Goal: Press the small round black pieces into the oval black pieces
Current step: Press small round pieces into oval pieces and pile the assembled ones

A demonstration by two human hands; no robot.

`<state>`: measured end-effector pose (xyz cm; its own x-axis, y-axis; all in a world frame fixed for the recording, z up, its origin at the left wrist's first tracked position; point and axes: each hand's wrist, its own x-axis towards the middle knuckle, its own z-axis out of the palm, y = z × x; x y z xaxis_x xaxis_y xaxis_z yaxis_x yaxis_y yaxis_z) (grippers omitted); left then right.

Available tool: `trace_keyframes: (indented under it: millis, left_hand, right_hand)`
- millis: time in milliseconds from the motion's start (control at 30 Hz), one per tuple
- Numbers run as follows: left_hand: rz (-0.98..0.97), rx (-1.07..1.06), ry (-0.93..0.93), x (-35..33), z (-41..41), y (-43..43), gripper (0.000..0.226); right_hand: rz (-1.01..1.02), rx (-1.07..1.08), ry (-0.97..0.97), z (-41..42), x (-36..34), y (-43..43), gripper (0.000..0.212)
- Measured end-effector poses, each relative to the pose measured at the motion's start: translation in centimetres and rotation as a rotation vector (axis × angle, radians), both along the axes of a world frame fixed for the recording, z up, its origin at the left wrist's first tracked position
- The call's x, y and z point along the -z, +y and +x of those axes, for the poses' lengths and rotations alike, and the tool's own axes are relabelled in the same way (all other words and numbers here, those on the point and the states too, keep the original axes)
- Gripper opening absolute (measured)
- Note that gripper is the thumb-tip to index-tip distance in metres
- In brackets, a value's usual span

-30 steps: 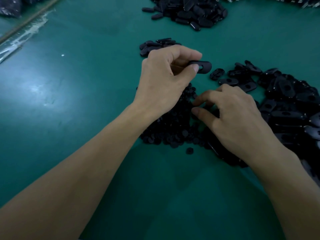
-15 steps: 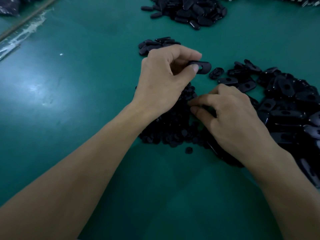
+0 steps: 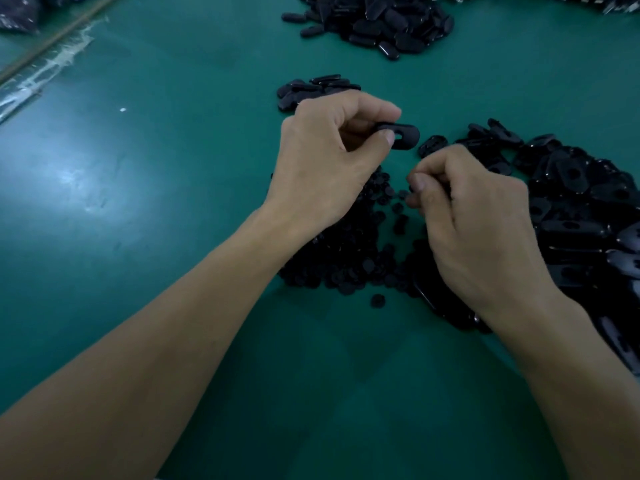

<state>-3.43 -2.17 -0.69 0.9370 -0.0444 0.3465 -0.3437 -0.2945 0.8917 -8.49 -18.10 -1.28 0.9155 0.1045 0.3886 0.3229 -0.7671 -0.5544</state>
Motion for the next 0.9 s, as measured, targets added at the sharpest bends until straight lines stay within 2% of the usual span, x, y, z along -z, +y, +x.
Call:
trace_keyframes:
  millis: [133,300,567,700,900]
  left_hand:
    - [0.019,-0.004,-0.017,0.03,-0.09,0.02,0.019]
    - [0.030,-0.001,-0.030,0.06,-0.03,0.04,0.019]
    - [0.051,-0.001,-0.034,0.12,-0.18,0.00,0.017]
    - [0.074,-0.003,-0.052,-0.01,-0.35,-0.08,0.017]
    - [0.074,0.088,-0.058,0.04,-0.67,-0.46,0.016]
  right_hand:
    - [0.040,0.014,-0.065,0.00,-0.33,0.04,0.014]
    - [-0.015,0.007,-0.147,0.15,-0.40,-0.36,0.023]
    - [0.160,0.018,-0.134,0.28,-0.47,-0.55,0.011]
    - [0.095,0.044,-0.234,0.32,-0.61,-0.68,0.009]
    - [0.314,0.029,-0.174,0.30,-0.89,-0.38,0.014]
